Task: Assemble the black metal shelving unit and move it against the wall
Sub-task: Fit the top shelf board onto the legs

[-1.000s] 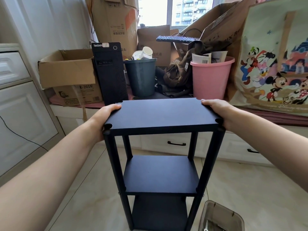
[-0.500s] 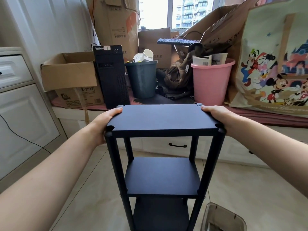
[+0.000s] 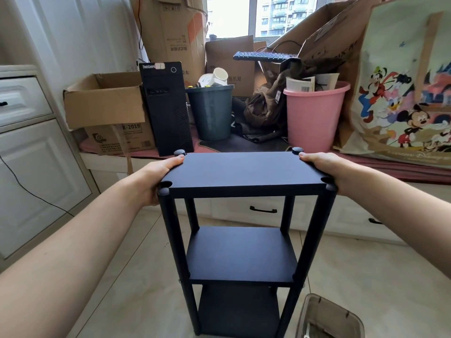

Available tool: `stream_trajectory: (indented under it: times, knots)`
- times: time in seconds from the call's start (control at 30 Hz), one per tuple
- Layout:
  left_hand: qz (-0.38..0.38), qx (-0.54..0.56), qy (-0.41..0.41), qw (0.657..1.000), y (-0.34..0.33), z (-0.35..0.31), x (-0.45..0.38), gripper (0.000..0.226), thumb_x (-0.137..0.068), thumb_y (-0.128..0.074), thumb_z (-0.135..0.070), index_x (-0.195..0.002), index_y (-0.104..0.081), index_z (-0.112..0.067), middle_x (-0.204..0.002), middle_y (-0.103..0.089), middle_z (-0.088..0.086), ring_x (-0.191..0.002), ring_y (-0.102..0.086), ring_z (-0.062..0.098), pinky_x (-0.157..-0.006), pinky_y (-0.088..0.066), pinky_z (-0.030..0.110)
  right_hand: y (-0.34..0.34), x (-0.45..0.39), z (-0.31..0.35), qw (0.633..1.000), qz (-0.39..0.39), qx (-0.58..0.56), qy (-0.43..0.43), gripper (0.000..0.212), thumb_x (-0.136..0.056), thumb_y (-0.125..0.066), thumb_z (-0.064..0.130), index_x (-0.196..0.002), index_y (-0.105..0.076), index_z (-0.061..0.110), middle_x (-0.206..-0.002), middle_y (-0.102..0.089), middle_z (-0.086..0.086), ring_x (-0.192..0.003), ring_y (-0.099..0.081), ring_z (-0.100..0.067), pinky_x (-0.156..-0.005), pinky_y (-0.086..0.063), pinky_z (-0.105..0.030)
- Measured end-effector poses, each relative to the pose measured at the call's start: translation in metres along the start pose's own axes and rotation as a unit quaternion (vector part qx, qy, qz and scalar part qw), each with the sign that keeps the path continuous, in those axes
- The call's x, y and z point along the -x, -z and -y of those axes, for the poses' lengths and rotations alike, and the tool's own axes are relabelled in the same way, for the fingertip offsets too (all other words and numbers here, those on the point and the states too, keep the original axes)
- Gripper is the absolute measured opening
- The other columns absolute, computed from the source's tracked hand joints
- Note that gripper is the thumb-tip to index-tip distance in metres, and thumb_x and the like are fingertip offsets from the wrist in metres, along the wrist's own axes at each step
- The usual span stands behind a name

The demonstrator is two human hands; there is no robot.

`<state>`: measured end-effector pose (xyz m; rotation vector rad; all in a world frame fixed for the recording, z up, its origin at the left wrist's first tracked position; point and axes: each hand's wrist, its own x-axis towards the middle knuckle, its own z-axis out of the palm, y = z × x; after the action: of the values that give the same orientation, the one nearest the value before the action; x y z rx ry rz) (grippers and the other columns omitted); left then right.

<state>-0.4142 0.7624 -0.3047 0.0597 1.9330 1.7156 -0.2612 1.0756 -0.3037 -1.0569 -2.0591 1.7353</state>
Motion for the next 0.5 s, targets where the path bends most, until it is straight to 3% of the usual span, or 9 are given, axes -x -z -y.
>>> stream_trajectory:
  times: [0.2, 0.33, 0.43, 0.5]
  knots:
    - [0.029, 0.012, -0.003, 0.999, 0.0022, 0.0021, 0.0000, 0.031, -0.091, -0.067, -0.048, -0.100, -0.067, -0.018, -0.065, -0.070, -0.002, -0.043, -0.061, 0.012, -0.036, -0.043, 0.019, 0.0008, -0.0001, 0.0001, 1.000, 0.004, 0.006, 0.012, 0.022, -0.096, -0.062, 0.037, -0.091, -0.062, 0.015, -0.096, -0.061, -0.006, -0.072, -0.055, -0.020, -0.065, -0.038, -0.032]
    - [0.034, 0.002, -0.008, 0.999, 0.0029, 0.0009, 0.0024, 0.034, -0.090, -0.069, -0.047, -0.102, -0.067, -0.015, -0.065, -0.071, -0.001, -0.043, -0.062, 0.012, -0.036, -0.045, 0.018, -0.0007, 0.0029, 0.0027, 1.000, 0.002, 0.013, 0.009, 0.025, -0.095, -0.062, 0.039, -0.092, -0.062, 0.014, -0.099, -0.060, -0.008, -0.085, -0.055, -0.023, -0.078, -0.040, -0.037]
    - [0.034, -0.006, -0.013, 0.999, 0.0039, 0.0005, 0.0031, 0.035, -0.089, -0.069, -0.048, -0.102, -0.067, -0.015, -0.065, -0.070, -0.001, -0.042, -0.060, 0.012, -0.035, -0.044, 0.018, -0.0003, 0.0054, 0.0029, 1.000, 0.001, 0.010, 0.008, 0.027, -0.095, -0.063, 0.040, -0.092, -0.062, 0.013, -0.095, -0.061, -0.007, -0.077, -0.057, -0.021, -0.073, -0.042, -0.035]
    - [0.040, 0.006, -0.006, 0.999, 0.0044, 0.0016, 0.0029, 0.038, -0.088, -0.070, -0.049, -0.105, -0.067, -0.015, -0.068, -0.071, -0.001, -0.044, -0.062, 0.013, -0.036, -0.045, 0.019, -0.0006, 0.0058, 0.0019, 1.000, 0.001, 0.001, 0.008, 0.028, -0.095, -0.063, 0.039, -0.089, -0.061, 0.012, -0.086, -0.063, -0.003, -0.061, -0.062, -0.016, -0.062, -0.046, -0.029]
